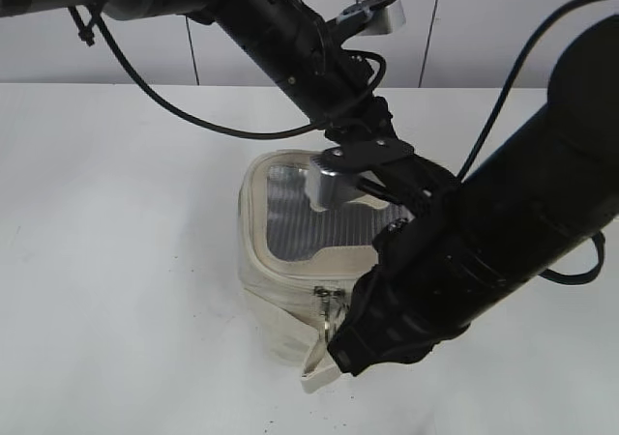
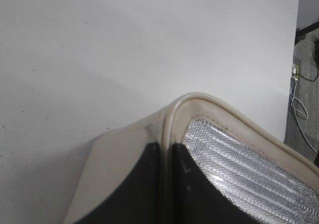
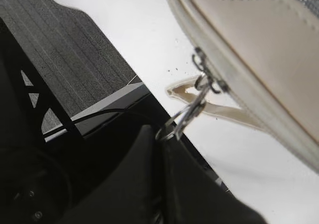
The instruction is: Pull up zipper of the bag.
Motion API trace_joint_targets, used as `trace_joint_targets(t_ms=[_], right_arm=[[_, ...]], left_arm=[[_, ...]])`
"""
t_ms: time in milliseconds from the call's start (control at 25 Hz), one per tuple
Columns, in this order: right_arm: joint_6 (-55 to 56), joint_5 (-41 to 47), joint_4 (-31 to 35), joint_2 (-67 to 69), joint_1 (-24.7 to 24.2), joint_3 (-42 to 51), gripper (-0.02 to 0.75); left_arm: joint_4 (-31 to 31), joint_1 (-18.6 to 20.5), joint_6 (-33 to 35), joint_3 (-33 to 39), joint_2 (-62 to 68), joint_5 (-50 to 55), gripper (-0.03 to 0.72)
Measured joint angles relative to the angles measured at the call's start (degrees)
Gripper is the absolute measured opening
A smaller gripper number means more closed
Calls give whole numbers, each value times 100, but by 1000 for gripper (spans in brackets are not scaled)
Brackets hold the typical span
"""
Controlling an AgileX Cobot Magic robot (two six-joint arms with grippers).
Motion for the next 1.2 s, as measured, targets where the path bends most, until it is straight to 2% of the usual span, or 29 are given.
trace_joint_targets(t_ms=[240, 360, 440, 560, 680, 760, 840, 920, 1040, 1200], right_arm=[[112, 24, -29, 35, 14, -46, 6], [610, 67, -301, -4, 14, -73, 48], [1089, 107, -680, -124, 14, -114, 138], [1857, 204, -1493, -397, -25, -124, 332], [2384, 470, -2200, -643, -70, -124, 507], [2676, 662, -2661, -798, -78, -124, 564], [2974, 870, -3096, -972, -78, -124, 577], [3275, 1048, -3558, -1146, -78, -124, 578], [3545, 1342, -4014, -1444, -84, -124, 578], [3756, 1706, -4202, -1954, -85, -124, 579]], left_arm=[[-9, 0, 0, 0, 0, -5, 37], [-16, 0, 0, 0, 0, -5, 37], [-16, 0, 0, 0, 0, -5, 37], [29, 0, 0, 0, -29, 0, 74], [184, -6, -27, 0, -168, 0, 190], [426, 0, -170, 0, -380, 14, 278], [778, 20, -456, 0, -608, 20, 334], [1278, 20, -823, 0, -844, 63, 354], [2048, 20, -1519, 0, -1227, 255, 363], [3016, 26, -2403, 0, -1718, 483, 366]])
